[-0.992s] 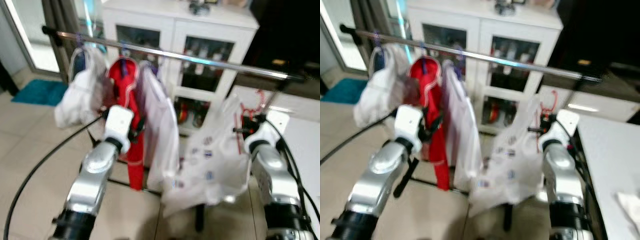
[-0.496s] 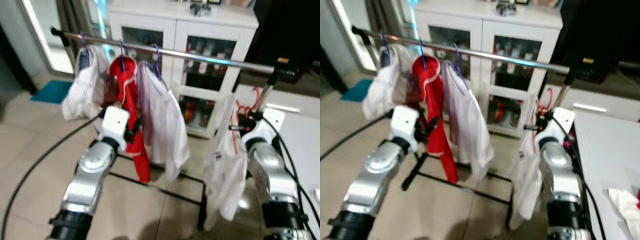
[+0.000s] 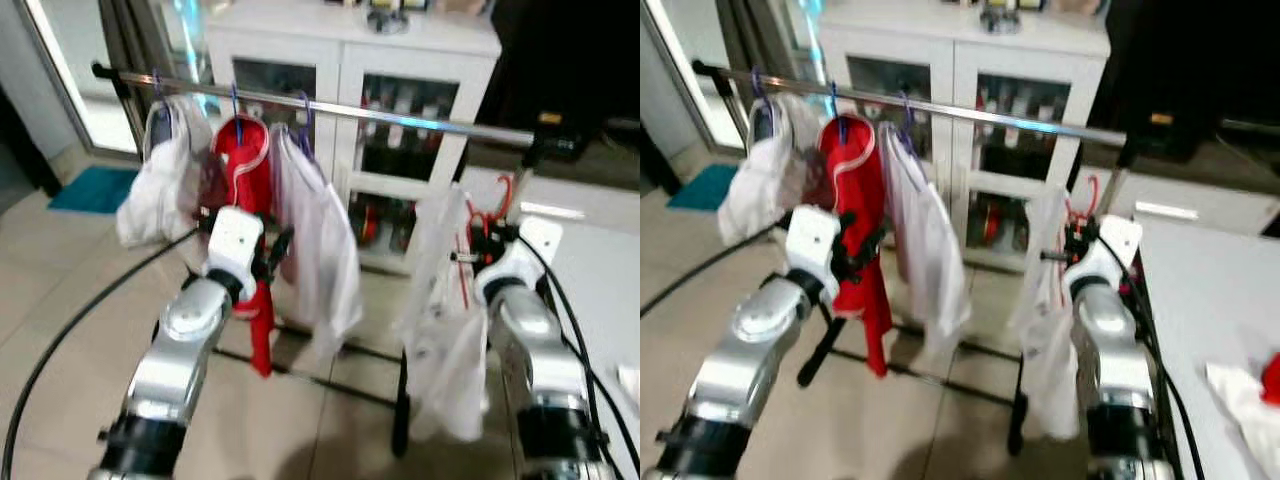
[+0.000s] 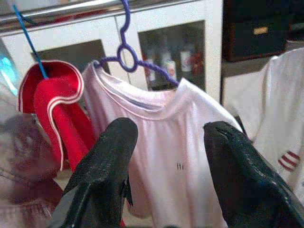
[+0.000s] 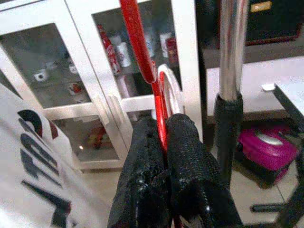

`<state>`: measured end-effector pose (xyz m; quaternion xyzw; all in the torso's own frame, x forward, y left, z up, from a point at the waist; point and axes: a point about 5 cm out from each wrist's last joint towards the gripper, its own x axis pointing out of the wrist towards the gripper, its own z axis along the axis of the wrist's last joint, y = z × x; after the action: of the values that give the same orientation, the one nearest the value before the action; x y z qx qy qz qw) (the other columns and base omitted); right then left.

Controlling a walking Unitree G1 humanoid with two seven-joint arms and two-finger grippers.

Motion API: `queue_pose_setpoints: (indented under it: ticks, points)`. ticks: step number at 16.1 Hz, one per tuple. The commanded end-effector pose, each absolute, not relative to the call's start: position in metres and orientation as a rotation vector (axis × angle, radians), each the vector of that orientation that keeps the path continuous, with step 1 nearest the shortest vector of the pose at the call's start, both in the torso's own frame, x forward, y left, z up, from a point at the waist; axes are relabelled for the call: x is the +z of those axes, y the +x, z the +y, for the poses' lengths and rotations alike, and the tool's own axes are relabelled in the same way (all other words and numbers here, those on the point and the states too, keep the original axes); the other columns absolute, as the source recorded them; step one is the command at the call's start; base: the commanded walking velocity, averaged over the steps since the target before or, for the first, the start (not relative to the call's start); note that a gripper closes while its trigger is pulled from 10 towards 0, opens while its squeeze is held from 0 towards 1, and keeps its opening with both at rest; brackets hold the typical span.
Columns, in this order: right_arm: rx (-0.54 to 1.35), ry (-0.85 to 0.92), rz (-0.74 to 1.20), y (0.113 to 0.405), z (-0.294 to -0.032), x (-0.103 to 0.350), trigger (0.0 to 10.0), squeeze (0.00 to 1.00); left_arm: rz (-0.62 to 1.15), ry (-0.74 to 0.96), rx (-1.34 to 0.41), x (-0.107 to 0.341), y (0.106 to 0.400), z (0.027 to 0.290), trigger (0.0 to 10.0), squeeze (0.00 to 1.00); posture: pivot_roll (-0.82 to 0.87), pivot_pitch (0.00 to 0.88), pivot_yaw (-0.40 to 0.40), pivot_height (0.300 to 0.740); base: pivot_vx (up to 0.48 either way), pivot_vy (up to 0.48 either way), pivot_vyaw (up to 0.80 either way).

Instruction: Hang hanger

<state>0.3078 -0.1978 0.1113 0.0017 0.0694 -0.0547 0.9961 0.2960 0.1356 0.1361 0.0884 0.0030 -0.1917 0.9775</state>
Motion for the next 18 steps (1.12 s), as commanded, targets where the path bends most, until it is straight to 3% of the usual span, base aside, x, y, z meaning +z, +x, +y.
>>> queue_pose_setpoints:
  ticks: [1,4,6,8,18]
  points:
    - [-0.111,-0.002,0.093,0.31,-0.198,0.121,10.0,0.0,0.013,0.178,-0.401,0.135,0.296,0.133,10.0,0.0,0.0,0.0,-0.025,0.74,0.315,0.0,0.0]
    - [-0.103,-0.007,0.092,0.311,-0.198,0.122,10.0,0.0,0.011,0.173,-0.402,0.135,0.296,0.133,10.0,0.0,0.01,0.0,-0.033,0.74,0.315,0.0,0.0]
    - [-0.063,-0.115,0.109,0.313,-0.194,0.122,10.0,0.0,0.01,0.172,-0.4,0.135,0.295,0.133,10.0,0.0,0.01,0.0,-0.036,0.74,0.319,0.0,0.0]
    - [-0.058,-0.114,0.097,0.313,-0.191,0.123,10.0,0.0,0.006,0.172,-0.408,0.135,0.294,0.132,10.0,0.0,0.01,0.0,-0.038,0.74,0.298,0.0,0.69]
    - [-0.059,-0.044,-0.045,0.301,-0.191,0.137,10.0,0.0,-0.087,0.065,-0.834,0.153,0.266,0.108,10.0,0.0,0.02,0.0,-0.049,0.74,0.0,0.0,0.0]
